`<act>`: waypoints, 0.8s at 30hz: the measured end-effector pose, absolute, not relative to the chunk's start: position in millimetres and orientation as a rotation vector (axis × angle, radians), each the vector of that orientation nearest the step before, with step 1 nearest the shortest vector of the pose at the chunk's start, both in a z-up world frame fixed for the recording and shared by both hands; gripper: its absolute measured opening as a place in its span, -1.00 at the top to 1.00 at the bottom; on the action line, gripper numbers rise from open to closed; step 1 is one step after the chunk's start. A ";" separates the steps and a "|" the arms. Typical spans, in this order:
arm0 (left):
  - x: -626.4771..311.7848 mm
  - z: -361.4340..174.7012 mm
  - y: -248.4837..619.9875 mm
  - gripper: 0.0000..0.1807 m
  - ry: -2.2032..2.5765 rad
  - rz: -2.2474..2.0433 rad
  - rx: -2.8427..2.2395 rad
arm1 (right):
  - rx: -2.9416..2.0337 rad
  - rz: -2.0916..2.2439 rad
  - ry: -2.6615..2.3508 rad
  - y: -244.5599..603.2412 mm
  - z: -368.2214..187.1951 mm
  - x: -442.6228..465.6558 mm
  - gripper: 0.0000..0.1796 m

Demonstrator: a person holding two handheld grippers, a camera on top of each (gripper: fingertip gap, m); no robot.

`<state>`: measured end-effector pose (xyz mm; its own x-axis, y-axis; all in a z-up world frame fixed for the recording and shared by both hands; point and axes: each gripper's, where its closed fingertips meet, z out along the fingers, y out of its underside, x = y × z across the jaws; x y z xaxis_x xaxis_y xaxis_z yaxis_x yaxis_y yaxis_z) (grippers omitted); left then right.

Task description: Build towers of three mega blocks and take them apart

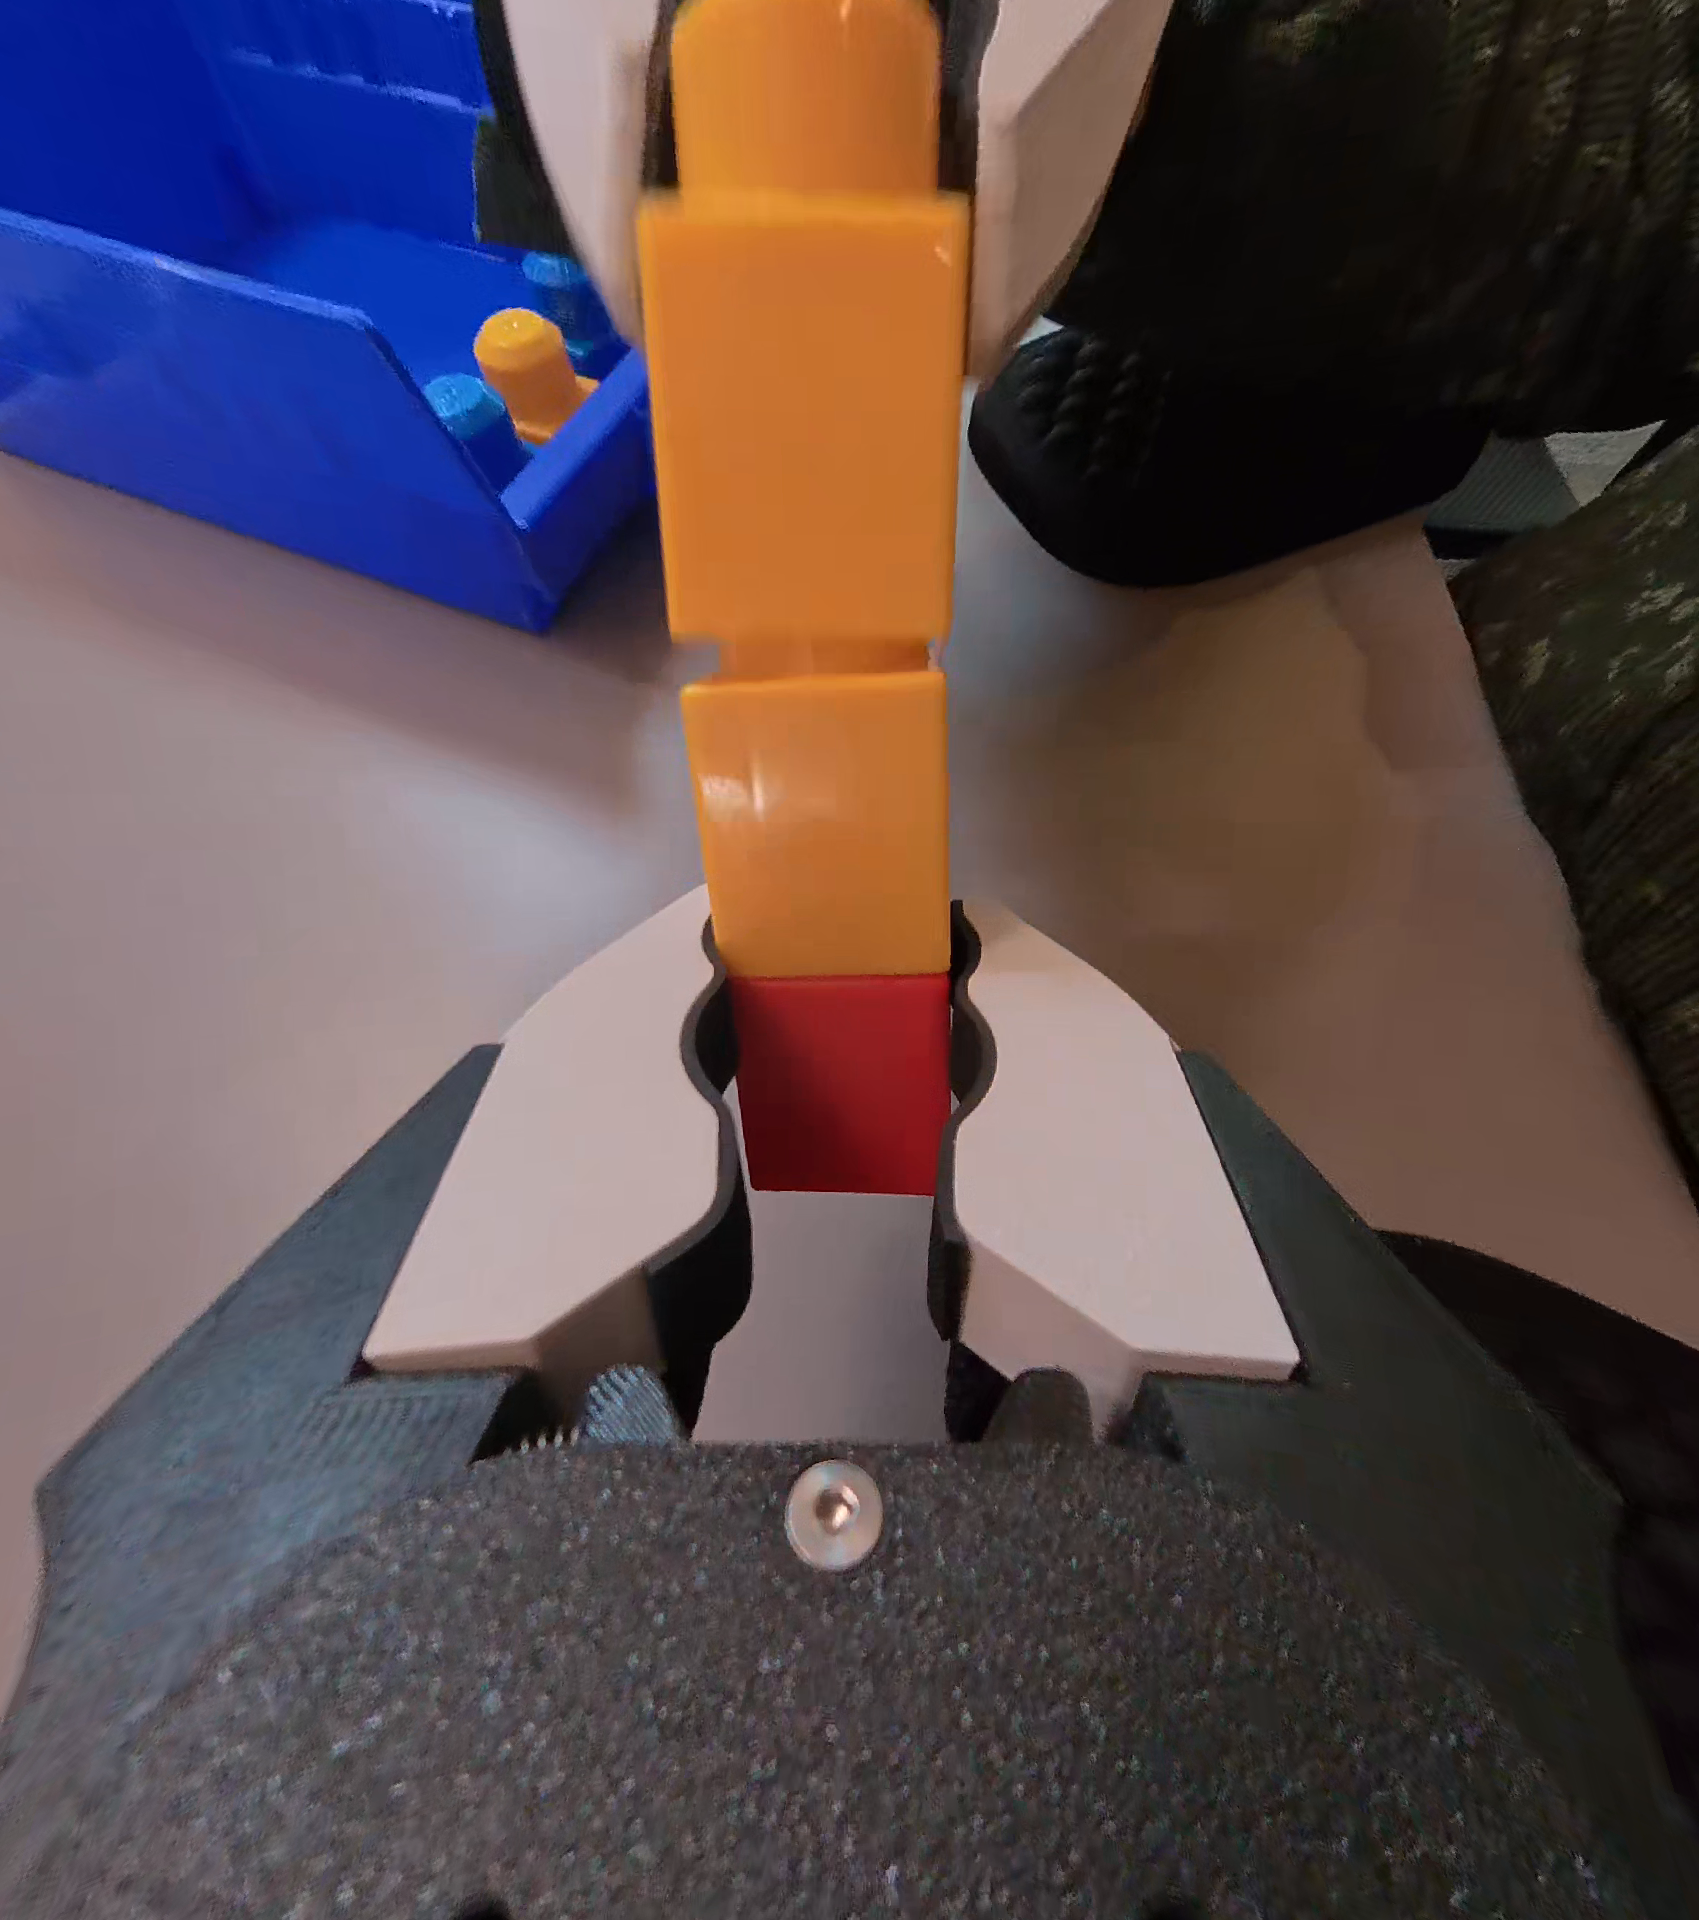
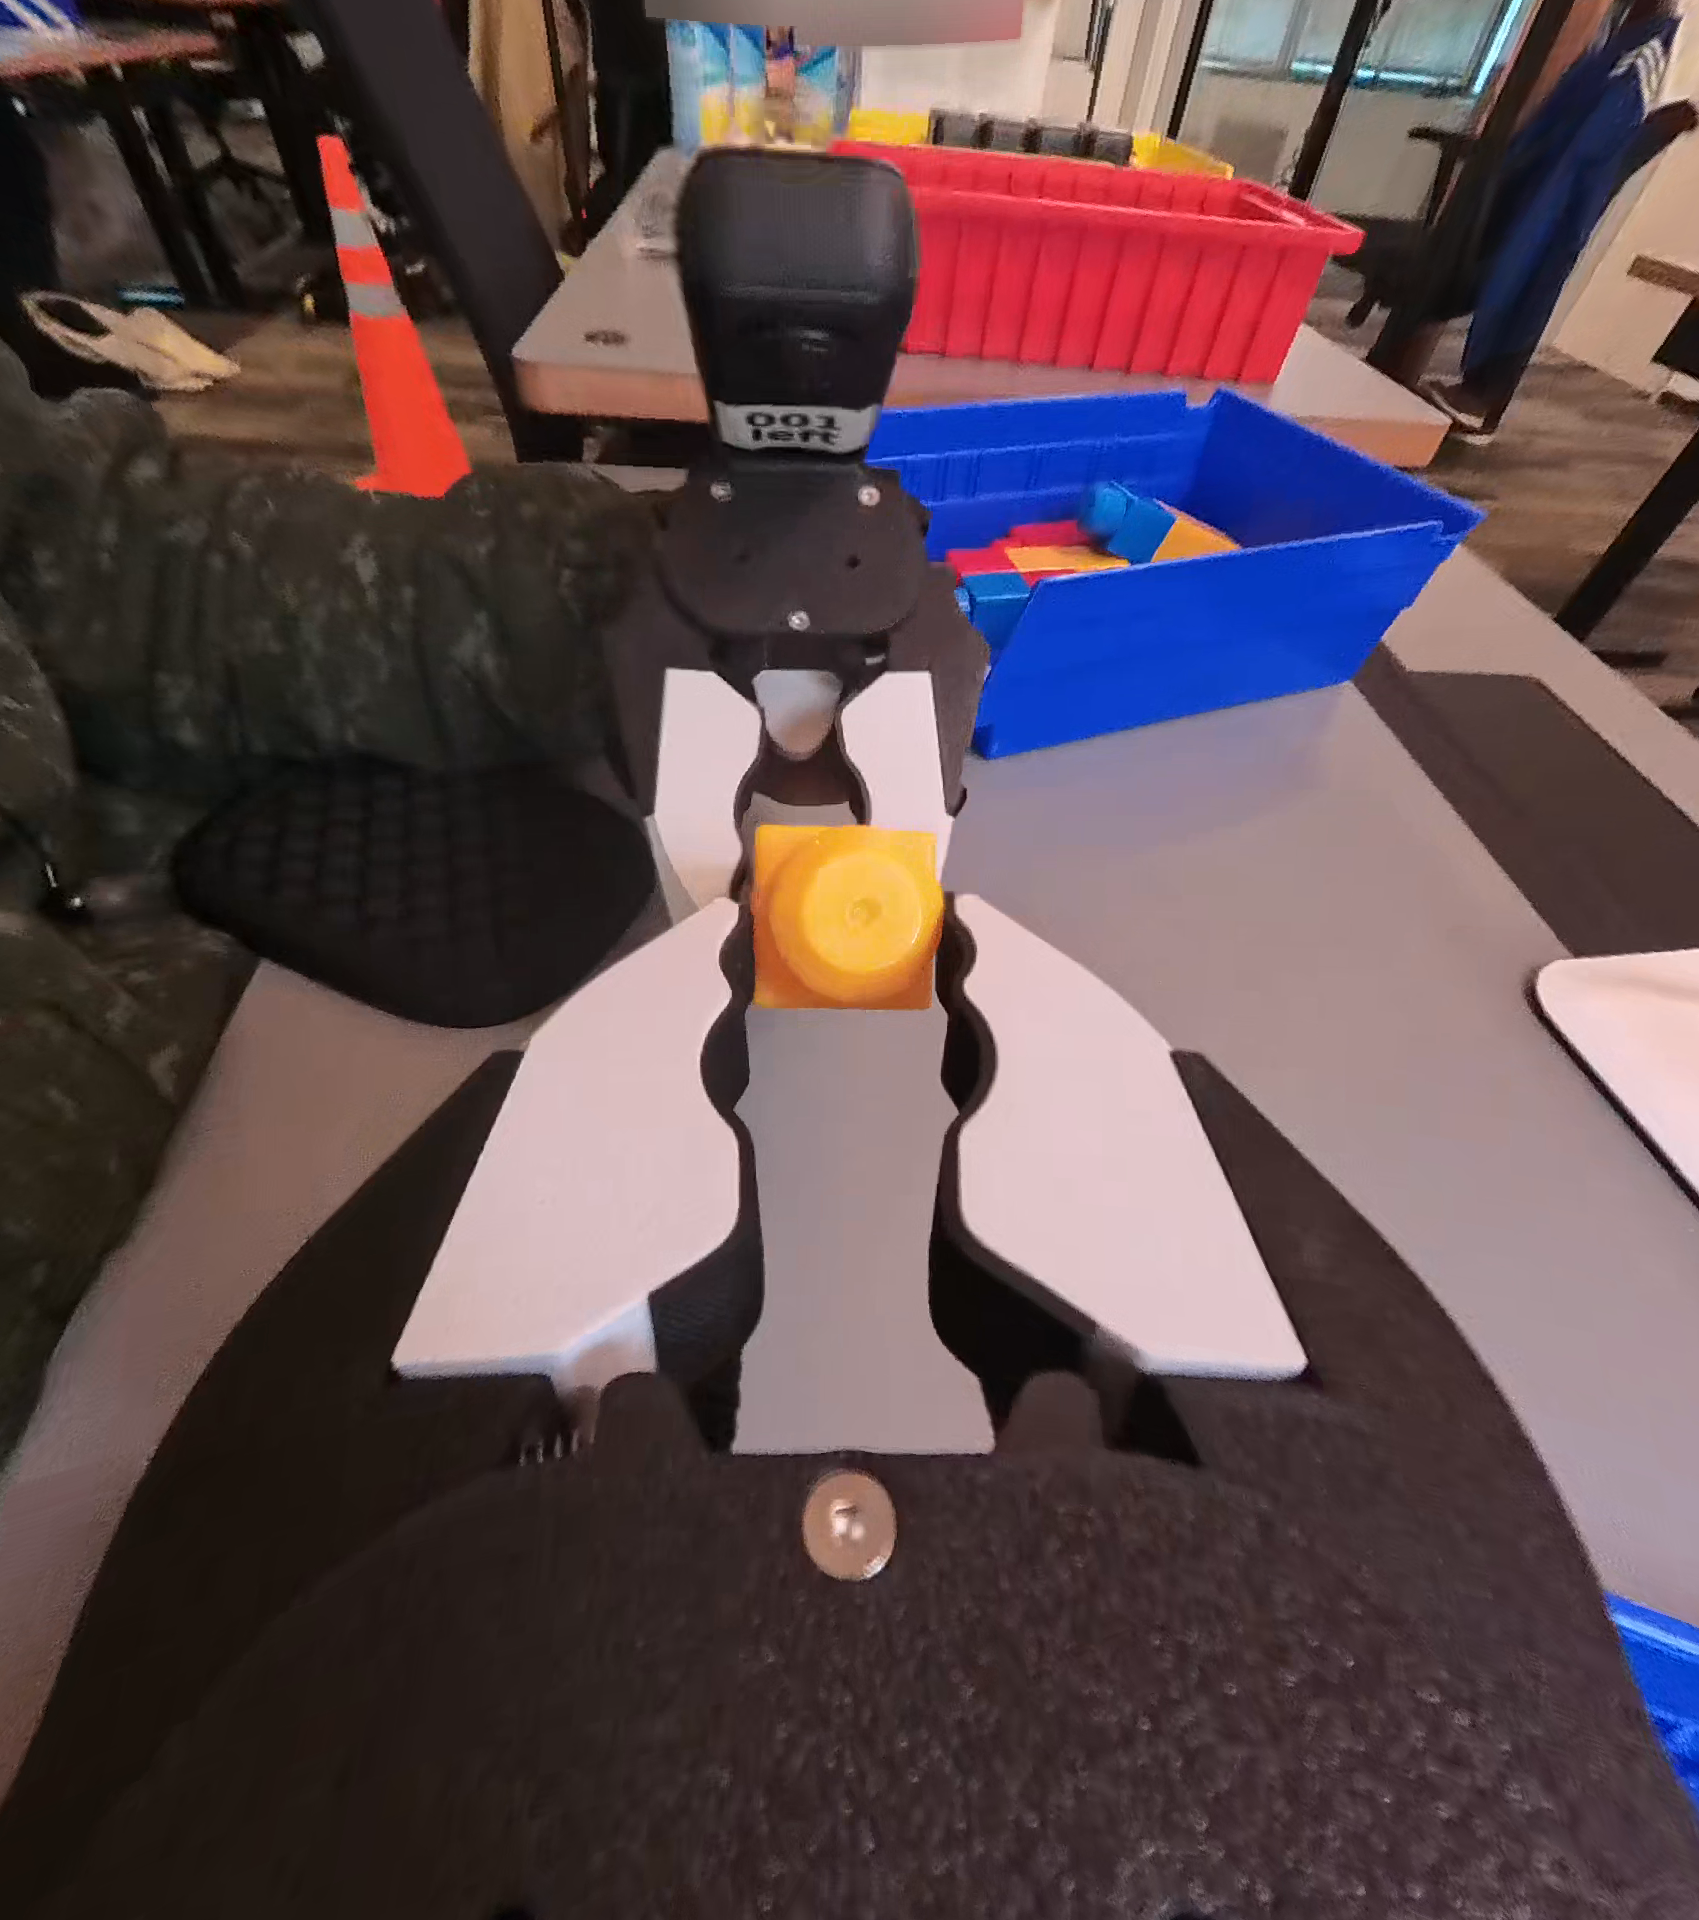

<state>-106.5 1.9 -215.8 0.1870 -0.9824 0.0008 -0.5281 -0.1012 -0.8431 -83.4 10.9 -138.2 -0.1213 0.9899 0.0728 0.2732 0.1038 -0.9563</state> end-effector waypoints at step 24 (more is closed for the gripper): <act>-129.6 -216.4 33.7 0.59 1.248 -0.770 -1.773 | -2.496 -0.182 -1.227 144.7 -235.2 143.9 0.62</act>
